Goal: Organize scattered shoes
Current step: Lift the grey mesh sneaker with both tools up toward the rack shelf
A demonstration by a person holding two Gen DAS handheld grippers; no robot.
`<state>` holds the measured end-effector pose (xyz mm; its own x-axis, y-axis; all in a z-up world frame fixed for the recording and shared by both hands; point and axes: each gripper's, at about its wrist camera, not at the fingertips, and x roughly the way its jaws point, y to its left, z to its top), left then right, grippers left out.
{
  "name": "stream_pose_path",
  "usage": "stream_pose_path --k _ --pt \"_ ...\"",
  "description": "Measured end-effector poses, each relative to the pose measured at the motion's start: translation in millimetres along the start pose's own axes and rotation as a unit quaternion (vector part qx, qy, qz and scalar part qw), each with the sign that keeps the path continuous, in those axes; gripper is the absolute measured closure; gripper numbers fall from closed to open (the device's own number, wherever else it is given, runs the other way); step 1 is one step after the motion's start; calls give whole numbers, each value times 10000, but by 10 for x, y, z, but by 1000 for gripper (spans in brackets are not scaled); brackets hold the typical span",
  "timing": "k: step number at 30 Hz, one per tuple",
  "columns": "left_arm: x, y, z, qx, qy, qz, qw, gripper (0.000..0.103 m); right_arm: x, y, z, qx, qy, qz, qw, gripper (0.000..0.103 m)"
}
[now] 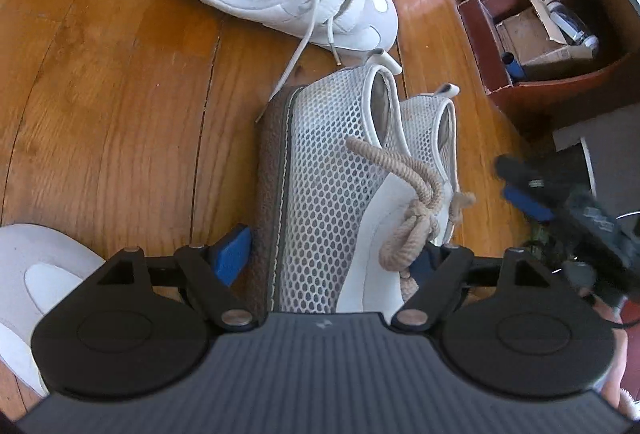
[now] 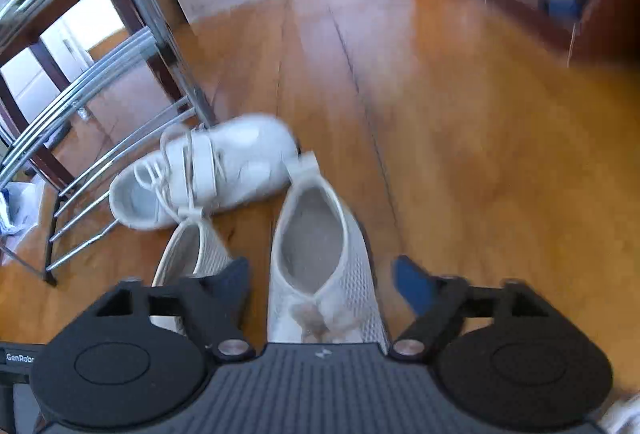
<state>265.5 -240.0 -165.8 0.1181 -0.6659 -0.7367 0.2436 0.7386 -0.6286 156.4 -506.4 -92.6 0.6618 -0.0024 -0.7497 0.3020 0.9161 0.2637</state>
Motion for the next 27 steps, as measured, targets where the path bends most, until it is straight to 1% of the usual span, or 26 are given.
stream_pose_path --k 2,3,6,8,10,11,14,15,17,18,19,20,21,23,24,25,26,27 --pt "8 -44 7 126 -26 106 9999 20 37 3 -8 148 155 561 9982 12" --pt "21 -59 11 147 -33 115 9998 20 82 9 -3 209 236 736 9968 11" --pt "65 -65 18 105 -9 87 9999 20 224 43 70 241 459 860 9949 12" --pt "73 -43 8 50 -12 61 10000 21 413 112 126 246 840 1192 9890 13" --pt "80 -19 -2 -8 -14 32 10000 21 493 231 80 135 1097 1345 9847 15" --pt "72 15 -1 -83 4 -6 10000 21 480 232 32 230 1245 1469 9810 16" --pt "68 104 9 -251 71 -108 9996 19 435 223 -116 546 1676 1844 9669 17" --pt "66 132 12 -306 94 -141 9994 19 445 226 -132 593 1736 1837 9657 17" --pt "72 170 10 -383 130 -216 9989 19 541 189 -175 915 1905 1638 9636 14" --pt "80 175 3 -399 142 -260 9988 19 660 111 -202 1361 2085 1761 9524 13" --pt "88 180 -3 -416 154 -303 9986 21 807 44 -245 1744 2334 1939 9367 11" --pt "107 162 -13 -372 192 -344 9985 21 837 29 -265 1799 2400 1948 9339 7" --pt "115 139 -25 -314 191 -336 9988 21 970 46 -317 1761 2672 1826 9296 6" --pt "90 89 -50 -196 156 -338 9991 20 955 100 -350 1617 2636 1770 9344 6" --pt "82 72 -55 -161 141 -337 9992 19 923 129 -359 1545 2574 1759 9375 14" --pt "50 27 -73 -45 98 -247 9996 18 891 158 -367 1473 2513 1747 9406 20" --pt "-3 -19 -96 110 41 -194 9997 17 859 187 -376 1400 2451 1736 9435 29" --pt "-84 -49 -119 200 -29 -282 9994 17 842 178 -387 1421 2408 1766 9437 34"
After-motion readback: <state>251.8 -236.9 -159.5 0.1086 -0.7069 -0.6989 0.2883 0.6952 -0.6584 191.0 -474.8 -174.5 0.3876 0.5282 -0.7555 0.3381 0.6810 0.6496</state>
